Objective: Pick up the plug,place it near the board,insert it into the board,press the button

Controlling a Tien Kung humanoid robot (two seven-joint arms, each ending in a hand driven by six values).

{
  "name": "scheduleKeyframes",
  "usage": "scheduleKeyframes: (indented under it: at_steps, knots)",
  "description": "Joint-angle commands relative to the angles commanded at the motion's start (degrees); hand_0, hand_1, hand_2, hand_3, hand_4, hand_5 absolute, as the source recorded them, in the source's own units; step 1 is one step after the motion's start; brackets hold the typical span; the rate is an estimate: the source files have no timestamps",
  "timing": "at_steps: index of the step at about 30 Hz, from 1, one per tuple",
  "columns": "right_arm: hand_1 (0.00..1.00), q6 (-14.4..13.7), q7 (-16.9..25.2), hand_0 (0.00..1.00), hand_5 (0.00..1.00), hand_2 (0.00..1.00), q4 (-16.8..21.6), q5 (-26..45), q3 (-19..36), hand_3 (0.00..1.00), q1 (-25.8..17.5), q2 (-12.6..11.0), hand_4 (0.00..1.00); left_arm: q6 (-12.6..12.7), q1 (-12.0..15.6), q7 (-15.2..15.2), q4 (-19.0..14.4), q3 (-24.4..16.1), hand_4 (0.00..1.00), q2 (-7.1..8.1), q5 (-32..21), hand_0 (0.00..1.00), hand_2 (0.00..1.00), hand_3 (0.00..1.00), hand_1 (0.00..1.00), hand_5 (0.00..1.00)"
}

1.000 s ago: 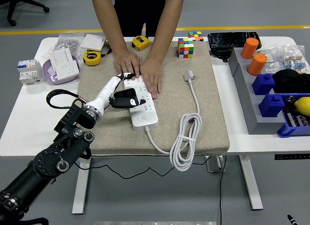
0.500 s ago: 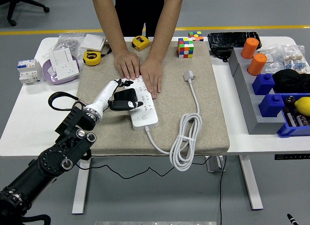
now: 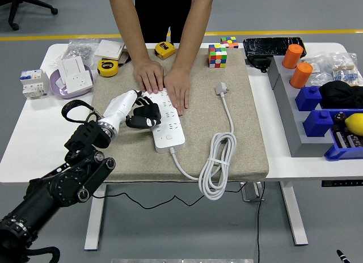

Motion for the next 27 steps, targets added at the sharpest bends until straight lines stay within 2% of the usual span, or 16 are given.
scheduleKeyframes:
  at_steps: [5, 9, 10, 15, 16, 21, 22, 27]
  knots:
    - [0.844, 0.0, 0.0, 0.959, 0.998, 0.781, 0.0, 0.0, -0.1, 0.789, 0.0, 0.0, 0.998, -0.2, 0.1, 0.7, 0.2, 0.0, 0.911, 0.00, 4.4, 0.734, 0.587, 0.561, 0.640, 0.268]
    - [0.844, 0.0, 0.1, 0.959, 0.998, 0.781, 0.0, 0.1, -0.3, 0.789, 0.0, -0.1, 0.998, -0.1, 0.1, 0.7, 0.2, 0.1, 0.911, 0.00, 5.8, 0.734, 0.587, 0.561, 0.640, 0.268]
    - [0.844, 0.0, 0.1, 0.960, 0.998, 0.781, 0.0, 0.1, -0.3, 0.789, -0.1, -0.1, 0.998, 0.0, 0.1, 0.7, 0.2, 0.1, 0.838, 0.00, 5.8, 0.712, 0.564, 0.545, 0.625, 0.267]
    - [0.844, 0.0, 0.0, 0.960, 0.998, 0.781, 0.0, -0.1, -0.2, 0.789, -0.1, -0.1, 0.998, 0.5, -0.1, 0.7, 0.2, 0.0, 0.838, 0.00, 6.7, 0.712, 0.564, 0.545, 0.625, 0.267]
    - [0.844, 0.0, 0.0, 0.959, 0.998, 0.781, 0.0, -0.2, -0.2, 0.789, -0.1, -0.1, 0.998, 0.6, -0.1, 0.7, 0.2, 0.0, 0.725, 0.00, 6.8, 0.695, 0.523, 0.500, 0.601, 0.270]
    - [0.844, 0.0, 0.0, 0.959, 0.998, 0.781, 0.0, -0.2, -0.2, 0.789, 0.0, -0.1, 0.998, 0.8, -0.2, 0.6, 0.1, 0.3, 0.725, 0.00, 6.3, 0.695, 0.523, 0.500, 0.601, 0.270]
    - [0.844, 0.0, 0.0, 0.959, 0.998, 0.781, 0.0, -0.1, -0.2, 0.789, 0.0, -0.1, 0.998, 0.7, -0.2, 0.8, 0.0, 0.2, 0.665, 0.00, 6.7, 0.685, 0.484, 0.430, 0.566, 0.249]
    - [0.844, 0.0, 0.0, 0.959, 0.998, 0.781, 0.0, -0.1, -0.1, 0.789, 0.1, -0.2, 0.998, -0.1, -0.2, 2.0, -0.6, 0.3, 0.665, 0.00, 8.2, 0.685, 0.484, 0.430, 0.566, 0.249]
